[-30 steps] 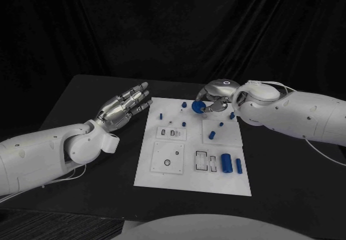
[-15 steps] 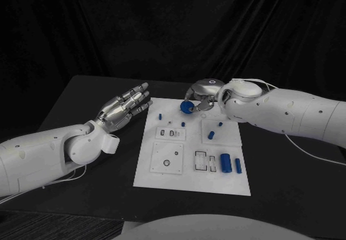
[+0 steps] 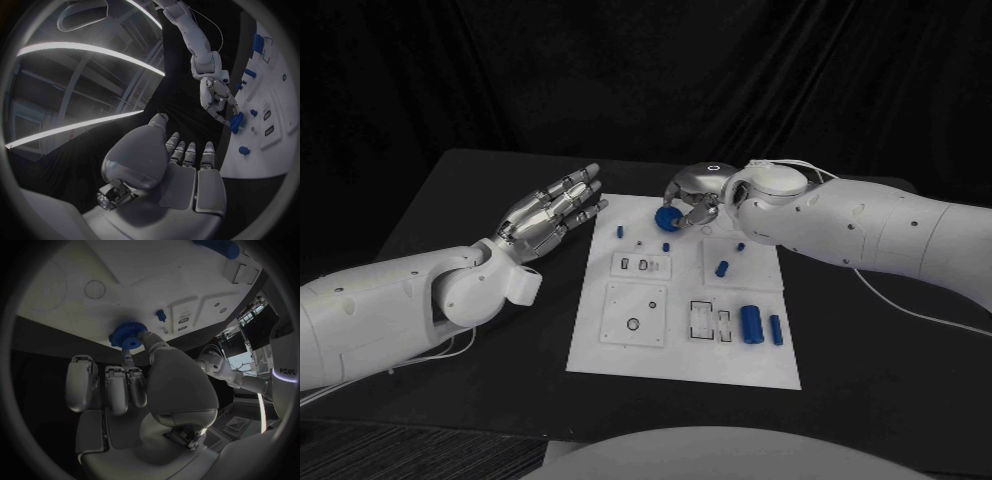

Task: Assemble the parts on the task board

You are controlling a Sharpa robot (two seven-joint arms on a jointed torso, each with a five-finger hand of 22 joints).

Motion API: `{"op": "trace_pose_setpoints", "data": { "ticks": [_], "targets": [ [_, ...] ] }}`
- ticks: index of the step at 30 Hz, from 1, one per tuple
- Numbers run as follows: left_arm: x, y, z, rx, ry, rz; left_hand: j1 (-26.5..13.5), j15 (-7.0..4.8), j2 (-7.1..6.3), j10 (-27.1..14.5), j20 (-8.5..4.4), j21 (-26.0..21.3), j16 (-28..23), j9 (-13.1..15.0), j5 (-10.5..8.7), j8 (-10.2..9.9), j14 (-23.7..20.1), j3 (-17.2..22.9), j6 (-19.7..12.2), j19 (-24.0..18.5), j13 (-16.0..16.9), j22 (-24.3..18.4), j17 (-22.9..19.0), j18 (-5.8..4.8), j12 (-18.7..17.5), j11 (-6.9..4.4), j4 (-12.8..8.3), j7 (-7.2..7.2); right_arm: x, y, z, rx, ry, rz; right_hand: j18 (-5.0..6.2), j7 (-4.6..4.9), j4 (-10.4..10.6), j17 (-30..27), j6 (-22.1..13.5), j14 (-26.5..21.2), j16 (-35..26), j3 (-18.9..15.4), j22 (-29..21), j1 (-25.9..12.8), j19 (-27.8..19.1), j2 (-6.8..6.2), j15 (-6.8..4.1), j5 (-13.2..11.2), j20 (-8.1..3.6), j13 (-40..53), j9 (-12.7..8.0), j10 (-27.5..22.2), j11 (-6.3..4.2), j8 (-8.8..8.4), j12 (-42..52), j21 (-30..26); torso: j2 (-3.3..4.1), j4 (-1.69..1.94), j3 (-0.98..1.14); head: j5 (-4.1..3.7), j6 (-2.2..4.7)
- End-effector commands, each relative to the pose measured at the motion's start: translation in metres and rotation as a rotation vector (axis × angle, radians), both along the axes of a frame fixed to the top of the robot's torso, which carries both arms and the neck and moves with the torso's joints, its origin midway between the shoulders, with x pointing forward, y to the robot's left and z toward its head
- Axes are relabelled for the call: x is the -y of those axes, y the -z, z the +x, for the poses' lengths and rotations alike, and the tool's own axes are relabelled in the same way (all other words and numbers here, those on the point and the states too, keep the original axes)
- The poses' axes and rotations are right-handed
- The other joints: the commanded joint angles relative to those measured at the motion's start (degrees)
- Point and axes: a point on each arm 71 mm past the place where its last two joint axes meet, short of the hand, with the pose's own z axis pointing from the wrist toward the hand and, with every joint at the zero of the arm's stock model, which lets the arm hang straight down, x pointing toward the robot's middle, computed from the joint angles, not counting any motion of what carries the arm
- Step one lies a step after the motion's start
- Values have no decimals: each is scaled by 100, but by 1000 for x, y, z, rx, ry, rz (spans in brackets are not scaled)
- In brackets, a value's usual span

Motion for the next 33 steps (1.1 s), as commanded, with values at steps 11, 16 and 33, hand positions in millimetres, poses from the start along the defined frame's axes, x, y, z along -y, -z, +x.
{"op": "trace_pose_setpoints", "data": {
  "ticks": [11, 16, 33],
  "targets": [
    [3, -1, 0, 4, 15, -16, 25, 32, 15, 16, 49, -34, -21, 5, 38, 27, 8, 30, -30, -3, 9, -7, -8, 103, 27, 5, -6, -16, -3, 7, 0, -30, 11, -20, 30, -25, -8, 1510, -216, 602, 15, 132, 767, -42, -44, -9, 22, -50, 37, 1507, 910, 611, 17, -221, 20, -63, 2, -7, 0, 0, -15],
    [3, -1, 0, 4, 15, -16, 25, 32, 15, 16, 49, -34, -21, 5, 38, 27, 8, 30, -30, -3, 9, -7, -8, 103, 27, 5, -6, -16, -5, 7, 0, -30, 7, -19, 37, -62, -15, 1510, -303, 602, 15, 178, 761, -43, -58, -19, 1, -67, 24, 1507, 870, 611, -11, -308, 20, -89, 0, -9, -3, -2, -19],
    [4, 0, 0, 2, 17, -14, 22, 38, 20, 13, 51, -34, -21, 4, 38, 26, 8, 41, -37, -3, 8, -7, -8, 104, 26, 4, -8, -17, -14, 6, -2, -26, -11, -11, 69, -237, -11, 1510, -808, 602, 15, 289, 723, -132, -139, -51, -120, -389, -88, 1507, 568, 611, -159, -819, 20, -256, -4, -8, -1, -3, -37]
  ]
}}
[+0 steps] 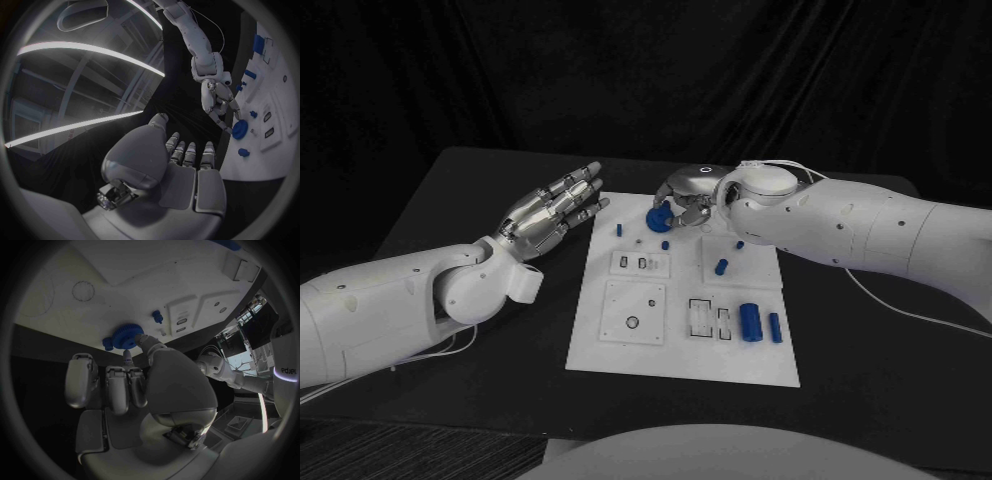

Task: Assemble the parts on the task board

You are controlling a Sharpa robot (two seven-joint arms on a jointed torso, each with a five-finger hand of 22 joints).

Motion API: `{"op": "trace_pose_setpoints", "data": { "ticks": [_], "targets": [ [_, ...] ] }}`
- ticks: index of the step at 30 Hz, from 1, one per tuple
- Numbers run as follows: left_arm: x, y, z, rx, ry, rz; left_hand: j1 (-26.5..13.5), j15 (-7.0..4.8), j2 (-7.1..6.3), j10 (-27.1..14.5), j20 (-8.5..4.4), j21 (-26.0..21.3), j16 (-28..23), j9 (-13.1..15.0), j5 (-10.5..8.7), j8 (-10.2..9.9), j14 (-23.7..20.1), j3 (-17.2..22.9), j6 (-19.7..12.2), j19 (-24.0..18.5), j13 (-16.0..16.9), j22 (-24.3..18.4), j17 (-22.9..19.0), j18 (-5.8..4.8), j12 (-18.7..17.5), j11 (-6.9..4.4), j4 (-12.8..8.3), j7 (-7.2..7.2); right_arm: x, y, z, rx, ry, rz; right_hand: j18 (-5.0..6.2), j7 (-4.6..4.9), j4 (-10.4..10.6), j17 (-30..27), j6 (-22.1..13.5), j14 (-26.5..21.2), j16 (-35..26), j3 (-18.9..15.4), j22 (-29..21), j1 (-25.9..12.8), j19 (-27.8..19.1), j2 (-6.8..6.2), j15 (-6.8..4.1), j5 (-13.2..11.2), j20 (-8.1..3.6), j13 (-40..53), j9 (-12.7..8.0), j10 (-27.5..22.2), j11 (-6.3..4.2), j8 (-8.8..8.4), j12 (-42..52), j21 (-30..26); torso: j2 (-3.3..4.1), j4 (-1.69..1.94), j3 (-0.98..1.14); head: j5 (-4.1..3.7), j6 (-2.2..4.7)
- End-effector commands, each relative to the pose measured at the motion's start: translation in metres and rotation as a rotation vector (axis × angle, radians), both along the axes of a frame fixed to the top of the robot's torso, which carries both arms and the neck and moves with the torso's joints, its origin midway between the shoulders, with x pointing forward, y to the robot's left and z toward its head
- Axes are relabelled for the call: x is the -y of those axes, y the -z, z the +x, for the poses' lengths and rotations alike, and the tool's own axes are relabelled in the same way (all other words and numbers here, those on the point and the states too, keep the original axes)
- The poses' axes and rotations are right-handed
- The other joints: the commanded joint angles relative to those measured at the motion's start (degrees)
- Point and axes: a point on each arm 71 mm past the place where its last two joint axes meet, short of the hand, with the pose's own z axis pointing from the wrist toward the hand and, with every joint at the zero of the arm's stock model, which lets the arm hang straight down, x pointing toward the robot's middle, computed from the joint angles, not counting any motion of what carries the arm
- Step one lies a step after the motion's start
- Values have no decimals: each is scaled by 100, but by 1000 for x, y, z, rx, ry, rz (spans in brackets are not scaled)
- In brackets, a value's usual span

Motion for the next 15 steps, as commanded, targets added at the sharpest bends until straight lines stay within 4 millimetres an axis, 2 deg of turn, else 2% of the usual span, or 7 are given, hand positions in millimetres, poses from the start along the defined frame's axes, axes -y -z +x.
{"op": "trace_pose_setpoints", "data": {
  "ticks": [1, 4, 6, 7, 9, 14, 15],
  "targets": [
    [2, -1, 0, 3, 11, -14, 22, 39, 20, 13, 50, -34, -21, 5, 38, 26, 8, 41, -37, -3, 8, -8, -7, 103, 26, 4, -9, -17, -2, 2, -1, -7, 0, -6, 79, -20, 8, 1506, -102, 600, 15, 16, 700, -73, -55, 12, -45, -71, -26, 1509, -57, 606, -62, -78, 20, -82, -4, 7, 1, -5, -8],
    [2, 0, 0, 3, 11, -13, 21, 42, 27, 10, 52, -34, -21, 4, 38, 25, 8, 49, -41, -3, 7, -8, -7, 103, 25, 4, -8, -16, -2, 1, -1, -5, -1, -4, 119, -82, 24, 1506, -205, 600, 15, -21, 619, -114, -152, 24, -86, -311, -60, 1509, -142, 606, -115, -165, 20, -262, -4, 9, -1, -8, -14],
    [2, 0, 0, 2, 11, -12, 21, 42, 27, 10, 52, -34, -21, 4, 38, 25, 8, 49, -41, -3, 7, -8, -7, 103, 25, 4, -8, -16, -1, 1, -1, -2, 1, -2, 131, -86, 18, 1506, -371, 600, 15, -34, 592, -114, -183, 29, -95, -352, -72, 1509, -219, 606, -122, -216, 20, -330, -4, 7, -2, -5, -14],
    [2, 0, 0, 2, 11, -12, 21, 42, 27, 10, 52, -34, -21, 4, 38, 25, 8, 49, -41, -3, 7, -8, -7, 103, 25, 4, -8, -16, -1, 1, -1, 1, 2, -1, 150, -113, 11, 1506, -721, 600, 15, -46, 550, -112, -228, 33, -108, -384, -82, 1509, -359, 606, -139, -252, 20, -422, -5, 6, -2, -3, -16],
    [1, 0, 0, 2, 11, -12, 21, 42, 27, 10, 52, -34, -21, 4, 38, 25, 8, 49, -41, -3, 7, -8, -7, 103, 25, 4, -8, -16, 1, 0, 0, 8, 6, 3, 175, -130, 12, 1505, -1046, 600, 14, -68, 494, -120, -285, 46, -122, -479, -96, 1509, -500, 606, -156, -273, 20, -547, -2, 2, 0, 8, -14],
    [0, 0, -1, 2, 8, -10, 21, 42, 27, 10, 52, -34, -21, 4, 38, 25, 8, 49, -41, -3, 7, -8, -7, 103, 25, 4, -8, -16, 6, -2, 1, 33, 12, 18, 206, -204, 31, 1381, -1657, 536, -149, -109, 418, -146, -348, 84, -166, -584, -132, 1509, -763, 606, -212, -312, 20, -730, -1, 4, 1, 3, -4],
    [0, 0, -1, 1, 7, -10, 21, 42, 27, 10, 52, -34, -21, 4, 38, 25, 8, 49, -41, -3, 7, -8, -7, 103, 25, 4, -8, -16, 8, -2, 1, 38, 13, 22, 206, -204, 31, 1381, -1657, 536, -149, -109, 418, -146, -348, 84, -166, -584, -132, 1509, -763, 606, -212, -312, 20, -730, -1, 3, 2, 1, 1]
  ]
}}
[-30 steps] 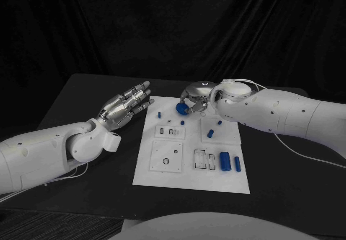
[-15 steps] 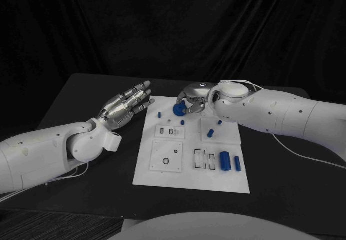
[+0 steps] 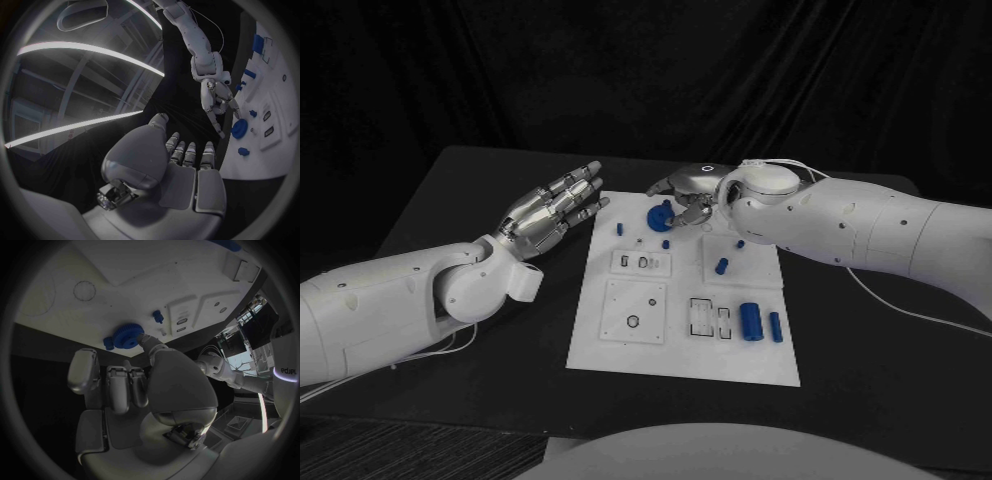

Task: Assemble the parts on the task board

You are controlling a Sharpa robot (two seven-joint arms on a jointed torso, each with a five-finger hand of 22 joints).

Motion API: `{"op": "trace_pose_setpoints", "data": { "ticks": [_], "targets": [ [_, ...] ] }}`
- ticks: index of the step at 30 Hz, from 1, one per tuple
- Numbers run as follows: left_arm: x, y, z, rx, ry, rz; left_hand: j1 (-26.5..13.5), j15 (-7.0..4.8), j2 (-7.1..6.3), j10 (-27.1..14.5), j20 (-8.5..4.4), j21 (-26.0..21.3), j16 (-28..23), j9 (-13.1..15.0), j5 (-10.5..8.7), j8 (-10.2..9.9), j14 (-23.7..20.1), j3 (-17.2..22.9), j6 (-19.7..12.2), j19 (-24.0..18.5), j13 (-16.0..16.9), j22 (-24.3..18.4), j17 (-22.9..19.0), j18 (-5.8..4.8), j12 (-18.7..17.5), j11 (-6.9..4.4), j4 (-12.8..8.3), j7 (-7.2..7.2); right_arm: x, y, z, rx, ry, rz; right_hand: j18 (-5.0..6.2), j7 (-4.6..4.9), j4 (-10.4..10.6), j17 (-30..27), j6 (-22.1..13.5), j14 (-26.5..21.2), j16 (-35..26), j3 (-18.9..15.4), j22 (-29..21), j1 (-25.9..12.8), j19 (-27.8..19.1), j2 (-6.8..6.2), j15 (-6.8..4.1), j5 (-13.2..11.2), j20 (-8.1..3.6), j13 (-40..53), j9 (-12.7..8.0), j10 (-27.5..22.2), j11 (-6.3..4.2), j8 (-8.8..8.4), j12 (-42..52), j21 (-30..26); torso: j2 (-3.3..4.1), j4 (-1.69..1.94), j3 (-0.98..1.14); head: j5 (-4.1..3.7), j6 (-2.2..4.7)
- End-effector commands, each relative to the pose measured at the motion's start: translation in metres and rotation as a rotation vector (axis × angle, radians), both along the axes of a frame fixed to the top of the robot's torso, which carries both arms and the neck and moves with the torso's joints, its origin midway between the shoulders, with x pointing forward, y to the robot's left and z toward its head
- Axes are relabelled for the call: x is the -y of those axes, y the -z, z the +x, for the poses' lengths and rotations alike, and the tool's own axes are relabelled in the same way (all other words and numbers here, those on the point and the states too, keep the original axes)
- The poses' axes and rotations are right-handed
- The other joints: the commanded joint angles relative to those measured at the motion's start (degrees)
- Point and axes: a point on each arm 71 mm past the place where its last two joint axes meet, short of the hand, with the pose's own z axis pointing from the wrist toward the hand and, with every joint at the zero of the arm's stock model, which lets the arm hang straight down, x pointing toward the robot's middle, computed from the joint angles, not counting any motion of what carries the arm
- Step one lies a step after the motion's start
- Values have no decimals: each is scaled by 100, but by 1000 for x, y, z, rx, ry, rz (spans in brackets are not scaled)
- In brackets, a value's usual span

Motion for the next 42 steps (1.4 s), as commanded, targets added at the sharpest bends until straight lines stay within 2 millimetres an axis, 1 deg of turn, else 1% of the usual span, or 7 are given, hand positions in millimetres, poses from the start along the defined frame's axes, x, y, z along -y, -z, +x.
{"op": "trace_pose_setpoints", "data": {
  "ticks": [1, 11, 12, 13, 17, 29, 42],
  "targets": [
    [0, -1, -1, 4, 7, -13, 21, 43, 27, 10, 52, -34, -21, 4, 38, 25, 8, 33, -41, -3, 7, -9, -9, 104, 25, 4, 8, -16, 6, -4, 0, 45, 7, 27, 113, -15, 13, 1377, -19, 532, -36, -55, 416, -65, -32, 29, -35, -62, 7, 1509, -30, 605, -35, 1, 20, -36, 0, -2, 3, -5, 19],
    [-3, -1, -1, 3, 0, -8, 18, 46, 31, 10, 54, -34, -21, 5, 39, 27, 8, 43, -37, -3, 8, -9, -9, 103, 28, 4, 6, -16, 21, -11, 0, 53, 17, 28, 95, 16, 167, 1426, 436, 560, 28, -145, 448, -218, 41, 133, -33, -172, -3, 1509, 6, 605, -22, 106, 20, -22, -2, -17, 4, -45, 35],
    [-2, -1, -1, 3, 1, -9, 18, 46, 31, 10, 54, -34, -21, 5, 39, 27, 8, 43, -37, -3, 8, -9, -9, 103, 28, 4, 6, -16, 21, -10, -1, 46, 16, 24, 99, 4, 170, 1421, 445, 558, 22, -130, 445, -215, 41, 149, -37, 48, -7, 1509, -13, 605, -28, 102, 20, -42, -3, -21, 2, -43, 32],
    [-2, -1, -1, 3, 2, -10, 18, 46, 31, 9, 54, -34, -21, 5, 39, 27, 8, 44, -37, -3, 7, -9, -9, 103, 27, 4, 6, -16, 21, -10, -1, 41, 15, 21, 108, -24, 161, 1394, 370, 545, -13, -36, 437, -197, 27, 173, -48, 738, -25, 1509, -77, 605, -55, 73, 20, -92, -2, -18, 1, -44, 33],
    [-1, -1, -1, 3, 5, -12, 19, 47, 31, 7, 54, -34, -21, 5, 41, 27, 8, 48, -38, -3, 7, -9, -9, 103, 26, 4, 4, -16, 22, -7, -1, 16, 12, 5, 125, -118, 139, 1359, 175, 524, -63, 167, 418, -196, -30, 169, -93, 1385, -51, 1509, -195, 605, -112, 18, 20, -209, -5, -38, 0, -16, 22],
    [0, 0, -1, 1, 8, -11, 24, 52, 31, 4, 57, -34, -21, 5, 48, 26, 8, 64, -43, -3, 6, -9, -9, 103, 26, 2, -9, -18, 21, 2, 1, -37, 33, -36, 155, -173, -17, 1301, 47, 488, -143, 445, 389, -129, -125, 86, -113, 1703, -75, 1509, -298, 605, -143, -2, 20, -387, -8, -44, 4, -19, -7],
    [0, 0, 0, 1, 8, -11, 28, 54, 32, 3, 58, -34, -21, 4, 52, 26, 8, 73, -48, -3, 6, -9, -9, 103, 27, 2, -16, -18, 18, 7, -1, -73, 34, -59, 161, -211, -71, 1295, 227, 483, -152, 526, 392, -124, -146, 59, -120, 1711, -81, 1509, -279, 605, -155, 35, 20, -426, -19, -39, -11, 7, -25]
  ]
}}
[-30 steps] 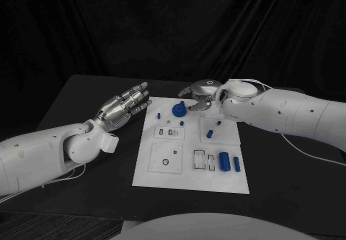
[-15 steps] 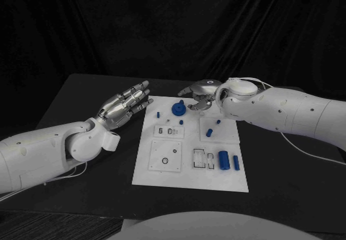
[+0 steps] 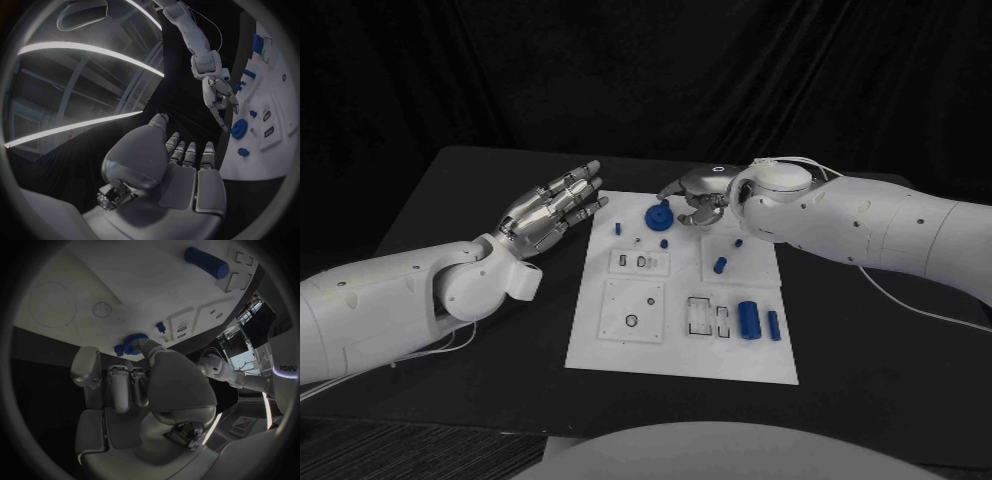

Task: Assemble the parts on the task board

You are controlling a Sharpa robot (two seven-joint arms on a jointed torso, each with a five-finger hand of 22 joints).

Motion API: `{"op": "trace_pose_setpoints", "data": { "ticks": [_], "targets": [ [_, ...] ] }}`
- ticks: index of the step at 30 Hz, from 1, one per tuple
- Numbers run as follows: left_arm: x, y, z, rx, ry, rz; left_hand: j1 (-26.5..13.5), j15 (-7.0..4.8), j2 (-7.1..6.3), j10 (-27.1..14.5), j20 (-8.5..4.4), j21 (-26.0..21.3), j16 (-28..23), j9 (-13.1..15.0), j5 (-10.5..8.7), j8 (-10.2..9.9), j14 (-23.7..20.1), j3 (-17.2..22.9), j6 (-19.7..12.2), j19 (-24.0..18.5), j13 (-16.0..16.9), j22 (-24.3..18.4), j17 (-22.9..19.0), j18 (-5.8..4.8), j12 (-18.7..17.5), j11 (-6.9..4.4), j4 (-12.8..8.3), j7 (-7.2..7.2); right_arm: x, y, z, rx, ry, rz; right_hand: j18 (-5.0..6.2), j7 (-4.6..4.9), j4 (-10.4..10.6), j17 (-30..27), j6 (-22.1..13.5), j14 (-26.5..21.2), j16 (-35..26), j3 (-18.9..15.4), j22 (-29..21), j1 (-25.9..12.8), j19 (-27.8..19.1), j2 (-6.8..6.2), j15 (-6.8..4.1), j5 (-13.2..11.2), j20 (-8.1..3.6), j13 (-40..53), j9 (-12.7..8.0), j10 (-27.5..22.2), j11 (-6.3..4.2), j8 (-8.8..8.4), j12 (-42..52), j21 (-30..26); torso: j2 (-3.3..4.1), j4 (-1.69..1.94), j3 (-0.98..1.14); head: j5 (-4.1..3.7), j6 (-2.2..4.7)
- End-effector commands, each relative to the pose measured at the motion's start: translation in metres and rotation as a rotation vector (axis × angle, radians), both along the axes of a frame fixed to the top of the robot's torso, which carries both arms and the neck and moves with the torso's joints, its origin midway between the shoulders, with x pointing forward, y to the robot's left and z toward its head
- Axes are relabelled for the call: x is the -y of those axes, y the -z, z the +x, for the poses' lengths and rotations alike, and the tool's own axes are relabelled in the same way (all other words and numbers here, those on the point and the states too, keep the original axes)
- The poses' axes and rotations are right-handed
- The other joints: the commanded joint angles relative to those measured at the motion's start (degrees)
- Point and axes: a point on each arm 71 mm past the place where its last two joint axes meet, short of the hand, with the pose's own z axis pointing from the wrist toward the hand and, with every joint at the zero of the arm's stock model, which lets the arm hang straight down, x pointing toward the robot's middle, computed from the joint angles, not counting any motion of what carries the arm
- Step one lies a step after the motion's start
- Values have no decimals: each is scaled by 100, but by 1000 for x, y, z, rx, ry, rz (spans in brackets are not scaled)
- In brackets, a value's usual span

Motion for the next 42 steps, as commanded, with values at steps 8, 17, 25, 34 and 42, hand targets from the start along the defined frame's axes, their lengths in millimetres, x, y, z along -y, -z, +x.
{"op": "trace_pose_setpoints", "data": {
  "ticks": [8, 17, 25, 34, 42],
  "targets": [
    [2, 0, 0, 5, 9, -15, 31, 34, 32, 2, 39, -34, -21, 4, 34, 25, -13, 39, -33, 17, 6, -9, -6, 103, 29, 3, -9, 3, 3, 6, -2, -37, 13, -27, 70, -3, -147, 1299, 845, 483, -24, 243, 437, 73, -42, -28, -44, -15, -24, 1505, 138, 599, -51, 168, 20, -51, -7, 9, -2, -10, -12],
    [2, 0, 0, 4, 10, -14, 36, 34, 39, -1, 40, -34, -21, 3, 38, 25, -13, 62, -36, 17, 6, -9, -6, 102, 29, 3, -20, 2, 6, 8, -3, -39, 18, -27, 62, 178, -244, 1306, 1684, 486, -16, 413, 502, 3, -37, -7, 19, -160, 16, 1505, 321, 599, 49, 413, 20, -69, -9, -13, -4, 12, -28],
    [1, 0, 0, 2, 10, -13, 37, 34, 40, -2, 40, -34, -21, 3, 39, 25, -13, 68, -37, 17, 6, -9, -6, 102, 29, 3, -24, 2, 11, 8, -3, -28, 27, -20, 59, 302, -297, 1308, 2007, 487, -12, 461, 540, -38, -22, 5, 93, -126, 78, 1505, 460, 599, 144, 532, 20, -73, -9, -20, 0, 35, -35],
    [-1, 1, -1, 0, 7, -11, 37, 34, 40, -2, 40, -34, -21, 3, 39, 25, -13, 68, -37, 17, 6, -9, -6, 102, 29, 3, -24, 2, 27, 1, -4, 26, 43, 15, 62, 410, -294, 1285, 2055, 480, -41, 257, 563, -119, 7, 42, 171, -638, 163, 1505, 724, 599, 243, 663, 20, -114, -7, -8, 2, 11, -19],
    [-2, 1, -1, -1, 4, -8, 38, 36, 39, -1, 41, -34, -21, 4, 38, 26, -13, 76, -35, 17, 7, -9, -6, 102, 32, 3, -30, 2, 56, -34, -11, 131, 63, 72, 50, 333, 87, 1310, 1955, 506, -3, -171, 607, -336, 130, 106, 136, -2009, 153, 1505, 929, 599, 184, 689, 20, -83, -10, -23, -7, -16, -26]
  ]
}}
